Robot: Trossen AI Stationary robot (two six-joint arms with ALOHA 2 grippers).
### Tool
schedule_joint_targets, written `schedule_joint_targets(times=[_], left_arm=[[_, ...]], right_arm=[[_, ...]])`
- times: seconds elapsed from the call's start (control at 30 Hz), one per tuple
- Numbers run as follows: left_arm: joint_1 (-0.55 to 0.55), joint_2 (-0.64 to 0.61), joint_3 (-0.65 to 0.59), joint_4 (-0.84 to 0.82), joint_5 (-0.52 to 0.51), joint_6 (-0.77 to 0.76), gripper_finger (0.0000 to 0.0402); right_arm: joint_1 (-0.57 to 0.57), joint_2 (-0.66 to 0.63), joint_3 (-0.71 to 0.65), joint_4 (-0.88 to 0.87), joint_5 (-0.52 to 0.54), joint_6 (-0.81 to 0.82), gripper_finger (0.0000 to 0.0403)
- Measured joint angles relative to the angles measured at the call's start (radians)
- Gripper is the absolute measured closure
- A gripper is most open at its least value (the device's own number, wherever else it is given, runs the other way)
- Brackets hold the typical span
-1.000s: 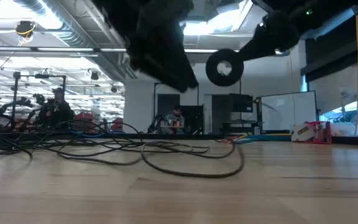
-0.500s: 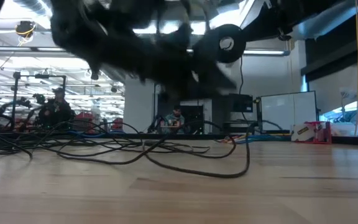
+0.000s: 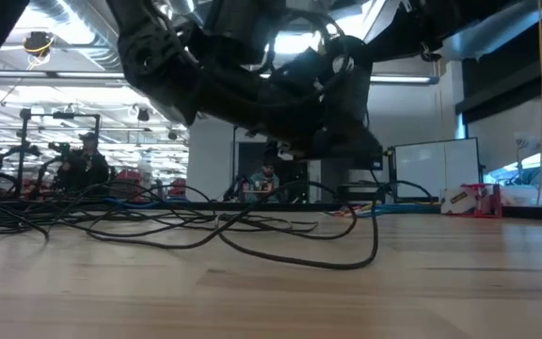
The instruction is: Coiling cords
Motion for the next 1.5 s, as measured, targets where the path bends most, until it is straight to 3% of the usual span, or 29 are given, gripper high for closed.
schedule_joint_targets(times=[0.2,0.27,0.5,0.63,0.77,1.1,1.3,1.5], left_arm=[[0.01,0.0,0.0,0.005,0.0,0.02,0.0375],[0.009,-0.001,0.0,-0.02,-0.009,0.041,0.0392],[-0.023,-0.112,-0.001,-0.3,-0.204,0.036,0.0398],[-0.047,-0.213,-0.001,-0.43,-0.227,0.032,0.0394],[-0.077,-0.305,-0.001,-0.509,-0.198,-0.013,0.0399],[-0.101,-0.334,-0.002,-0.311,-0.071,-0.019,0.0395],[-0.093,-0.267,-0.002,-0.177,0.007,-0.024,0.0397],[-0.09,-0.192,0.0,-0.089,0.009,-0.028,0.0399]], right_arm=[[0.0,0.0,0.0,0.0,-0.012,0.0,0.04],[0.0,0.0,0.0,-0.004,-0.016,0.0,0.04],[0.0,0.0,0.0,-0.043,-0.065,0.003,0.04],[0.0,0.0,0.0,-0.113,-0.084,0.006,0.04],[0.0,0.009,0.0,-0.186,-0.021,0.009,0.04],[0.001,0.127,0.0,-0.061,0.076,-0.016,0.04],[0.0,0.151,0.0,0.092,0.068,-0.053,0.04],[0.0,0.152,-0.001,0.223,0.033,-0.07,0.04]])
